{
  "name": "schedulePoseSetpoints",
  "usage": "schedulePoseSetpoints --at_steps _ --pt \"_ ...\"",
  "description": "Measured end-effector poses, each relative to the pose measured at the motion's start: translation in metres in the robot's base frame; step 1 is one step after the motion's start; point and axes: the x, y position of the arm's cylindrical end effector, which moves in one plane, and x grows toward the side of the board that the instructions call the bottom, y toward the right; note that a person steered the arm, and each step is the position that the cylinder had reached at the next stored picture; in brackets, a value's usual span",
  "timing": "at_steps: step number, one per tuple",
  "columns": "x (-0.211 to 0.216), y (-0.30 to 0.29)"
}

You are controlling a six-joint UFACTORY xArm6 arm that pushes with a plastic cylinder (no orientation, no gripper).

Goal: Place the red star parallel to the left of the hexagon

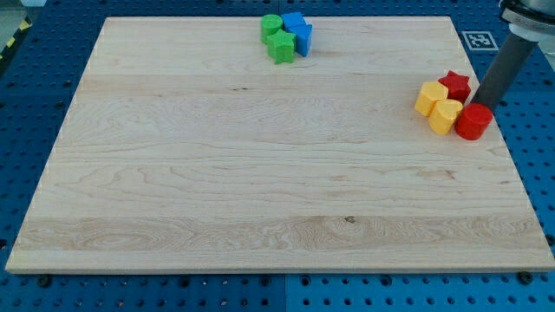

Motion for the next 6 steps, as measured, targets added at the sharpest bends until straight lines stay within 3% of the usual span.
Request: schedulePoseSetpoints --at_steps 3,6 --pt "-0.103 -0.049" --pt "-0.074 -0.153"
